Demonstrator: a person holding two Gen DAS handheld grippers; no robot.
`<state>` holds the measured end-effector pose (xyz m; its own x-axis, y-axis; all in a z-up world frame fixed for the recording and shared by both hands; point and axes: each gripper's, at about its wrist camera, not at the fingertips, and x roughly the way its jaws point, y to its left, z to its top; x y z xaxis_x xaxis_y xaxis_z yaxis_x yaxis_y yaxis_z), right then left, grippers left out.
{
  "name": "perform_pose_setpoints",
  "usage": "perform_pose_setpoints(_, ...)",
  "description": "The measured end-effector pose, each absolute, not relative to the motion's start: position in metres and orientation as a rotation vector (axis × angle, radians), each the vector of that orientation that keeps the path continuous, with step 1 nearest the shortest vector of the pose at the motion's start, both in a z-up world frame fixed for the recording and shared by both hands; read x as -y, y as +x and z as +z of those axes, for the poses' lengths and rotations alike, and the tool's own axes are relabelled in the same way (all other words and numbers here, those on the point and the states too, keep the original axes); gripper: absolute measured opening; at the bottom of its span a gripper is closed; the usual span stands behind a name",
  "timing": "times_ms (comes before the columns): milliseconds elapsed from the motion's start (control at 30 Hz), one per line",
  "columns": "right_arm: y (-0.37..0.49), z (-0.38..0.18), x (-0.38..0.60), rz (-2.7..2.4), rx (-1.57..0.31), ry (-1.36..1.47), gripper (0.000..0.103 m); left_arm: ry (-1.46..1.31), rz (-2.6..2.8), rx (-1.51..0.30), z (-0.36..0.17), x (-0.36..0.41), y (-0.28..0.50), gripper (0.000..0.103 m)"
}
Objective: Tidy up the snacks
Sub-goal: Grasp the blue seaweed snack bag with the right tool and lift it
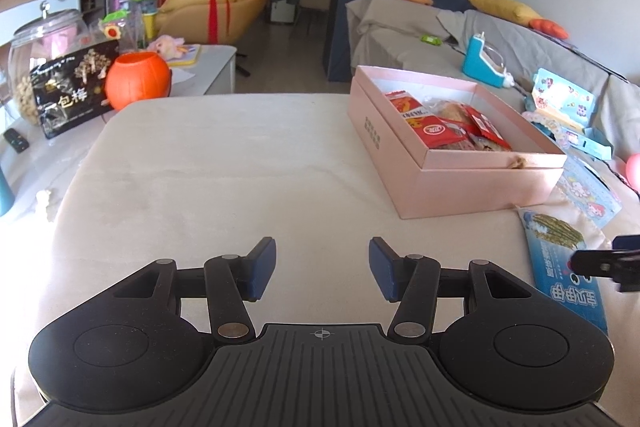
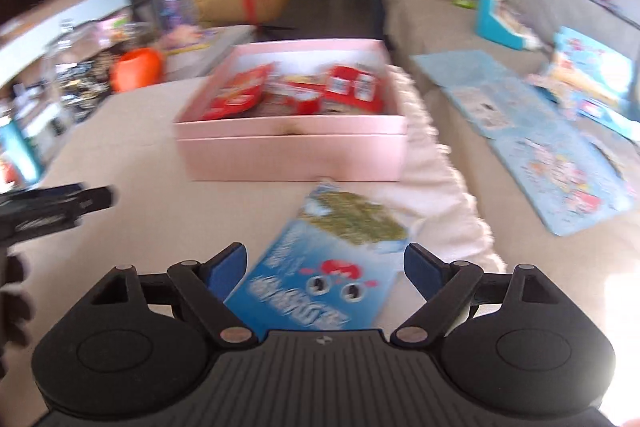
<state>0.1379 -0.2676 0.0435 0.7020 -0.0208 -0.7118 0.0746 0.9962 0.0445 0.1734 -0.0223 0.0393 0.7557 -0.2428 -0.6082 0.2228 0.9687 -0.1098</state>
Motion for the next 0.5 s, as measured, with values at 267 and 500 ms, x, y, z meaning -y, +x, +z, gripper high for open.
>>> perform_pose_setpoints(267,0.174,0.01,0.264,-0.101,-0.886,0.239,0.094,-0.03,-0.249,-0.665,0.04,0.022,0.175,0.056)
perform_pose_setpoints(500,0.178,0.003,0.236,-0.027,-0.827,0.003,0.085,-0.003,-0.323,-0.663,0.046,0.02,0.175,0.056)
